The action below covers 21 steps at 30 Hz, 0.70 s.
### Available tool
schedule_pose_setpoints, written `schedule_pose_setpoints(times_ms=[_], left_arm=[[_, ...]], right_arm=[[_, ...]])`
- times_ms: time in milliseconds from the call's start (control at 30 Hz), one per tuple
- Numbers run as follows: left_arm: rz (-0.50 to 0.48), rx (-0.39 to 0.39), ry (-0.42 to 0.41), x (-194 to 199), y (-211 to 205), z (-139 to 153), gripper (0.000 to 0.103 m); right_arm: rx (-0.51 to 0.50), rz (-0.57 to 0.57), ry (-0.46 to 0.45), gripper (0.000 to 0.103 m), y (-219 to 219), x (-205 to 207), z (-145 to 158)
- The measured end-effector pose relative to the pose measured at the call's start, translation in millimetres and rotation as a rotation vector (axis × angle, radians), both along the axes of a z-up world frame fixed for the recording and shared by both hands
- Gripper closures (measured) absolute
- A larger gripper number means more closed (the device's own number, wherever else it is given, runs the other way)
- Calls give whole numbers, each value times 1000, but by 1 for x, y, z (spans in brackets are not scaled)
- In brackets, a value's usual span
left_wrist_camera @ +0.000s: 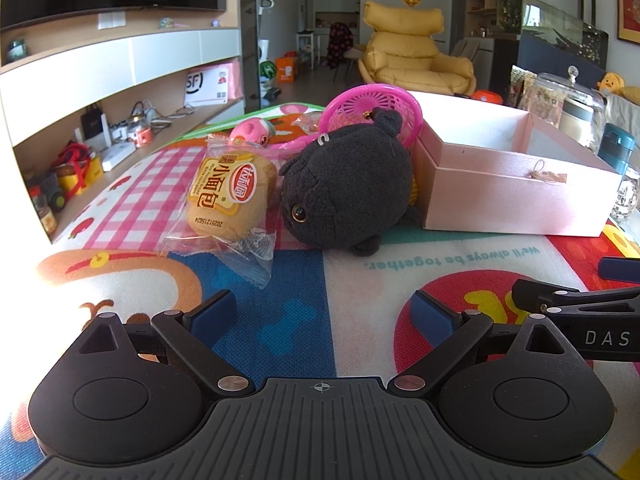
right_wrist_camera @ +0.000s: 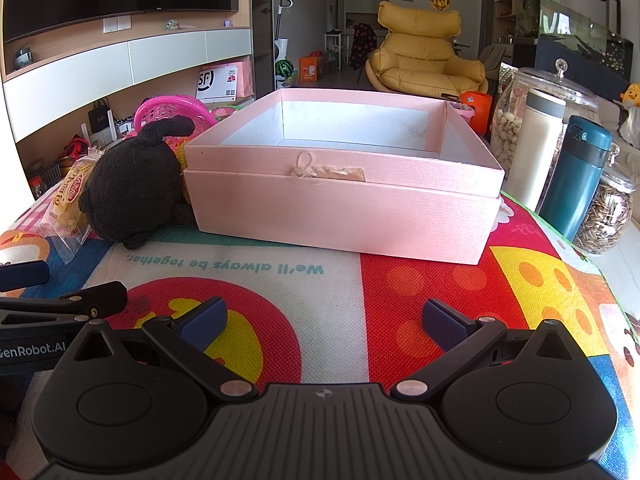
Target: Organize objects
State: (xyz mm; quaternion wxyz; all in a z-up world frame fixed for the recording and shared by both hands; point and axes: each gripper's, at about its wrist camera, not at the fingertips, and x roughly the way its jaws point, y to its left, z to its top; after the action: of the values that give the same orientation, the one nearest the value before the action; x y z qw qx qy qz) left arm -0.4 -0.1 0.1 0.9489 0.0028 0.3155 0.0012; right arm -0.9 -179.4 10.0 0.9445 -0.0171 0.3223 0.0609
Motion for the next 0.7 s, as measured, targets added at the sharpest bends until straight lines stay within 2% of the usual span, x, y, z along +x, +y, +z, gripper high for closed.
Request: schedule_pose_setpoints(times_ms=[500, 700], left_arm=[[-1, -5, -1, 2, 1, -1, 5], [-52, -41, 14, 1, 13, 6, 5]], right_arm=[[12, 3, 13, 0, 4, 3, 2], [32, 28, 103, 0, -8, 9, 9]])
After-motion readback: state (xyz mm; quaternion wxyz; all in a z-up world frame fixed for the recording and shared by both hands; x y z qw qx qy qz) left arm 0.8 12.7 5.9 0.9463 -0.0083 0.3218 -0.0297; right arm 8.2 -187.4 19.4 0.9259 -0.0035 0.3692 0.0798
